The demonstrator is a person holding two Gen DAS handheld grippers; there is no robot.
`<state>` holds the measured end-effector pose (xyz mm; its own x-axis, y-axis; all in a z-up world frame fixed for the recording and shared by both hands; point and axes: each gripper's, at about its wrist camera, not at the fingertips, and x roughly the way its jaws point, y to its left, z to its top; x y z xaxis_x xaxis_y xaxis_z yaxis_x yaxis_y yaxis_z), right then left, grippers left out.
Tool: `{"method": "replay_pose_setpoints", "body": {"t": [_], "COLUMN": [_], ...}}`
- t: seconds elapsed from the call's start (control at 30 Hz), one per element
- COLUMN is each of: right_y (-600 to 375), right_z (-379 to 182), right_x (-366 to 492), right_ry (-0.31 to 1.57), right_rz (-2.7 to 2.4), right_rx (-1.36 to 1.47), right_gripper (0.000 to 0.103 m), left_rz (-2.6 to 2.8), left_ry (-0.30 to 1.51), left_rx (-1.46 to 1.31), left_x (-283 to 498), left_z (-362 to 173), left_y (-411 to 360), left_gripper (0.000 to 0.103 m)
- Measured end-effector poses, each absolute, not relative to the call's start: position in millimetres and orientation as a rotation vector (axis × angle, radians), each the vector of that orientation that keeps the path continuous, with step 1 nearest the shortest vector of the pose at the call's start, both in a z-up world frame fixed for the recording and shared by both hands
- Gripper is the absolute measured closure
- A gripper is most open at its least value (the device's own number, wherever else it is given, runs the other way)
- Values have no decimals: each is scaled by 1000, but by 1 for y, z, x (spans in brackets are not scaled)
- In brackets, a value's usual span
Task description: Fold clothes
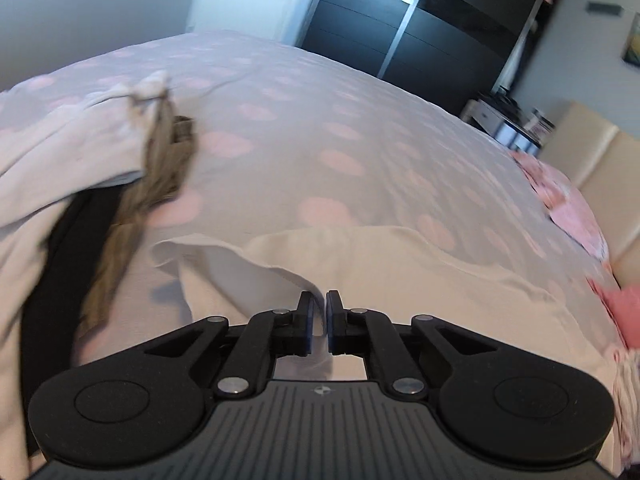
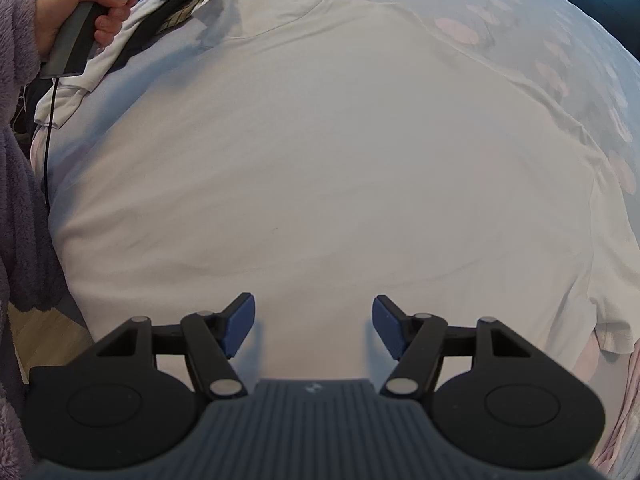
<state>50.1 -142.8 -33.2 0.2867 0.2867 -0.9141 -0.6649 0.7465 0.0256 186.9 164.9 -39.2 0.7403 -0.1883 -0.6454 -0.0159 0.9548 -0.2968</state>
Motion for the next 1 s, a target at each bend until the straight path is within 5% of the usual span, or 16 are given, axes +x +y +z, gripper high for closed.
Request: {"method": "replay_pose_setpoints", "body": {"t": [0.43,0.7,1.0], "right_y": [-138,-133,-145], "right_z": [-36,-38,-39], "right_x": [49,50,47], "right_ry": [1106,1105,1127], "right_rz": [633,634,638], "right_rx": [-399,-405,-410], "right_gripper": [34,33,33], "left_rz": [-294,-424,-332], "left_ry": [924,919,763], "left_rx": [0,-44,57], "left_x": [191,164,146], "left_z": [-76,-61,-39], "left_y": [75,84,104], "left_gripper": [98,63,60]}}
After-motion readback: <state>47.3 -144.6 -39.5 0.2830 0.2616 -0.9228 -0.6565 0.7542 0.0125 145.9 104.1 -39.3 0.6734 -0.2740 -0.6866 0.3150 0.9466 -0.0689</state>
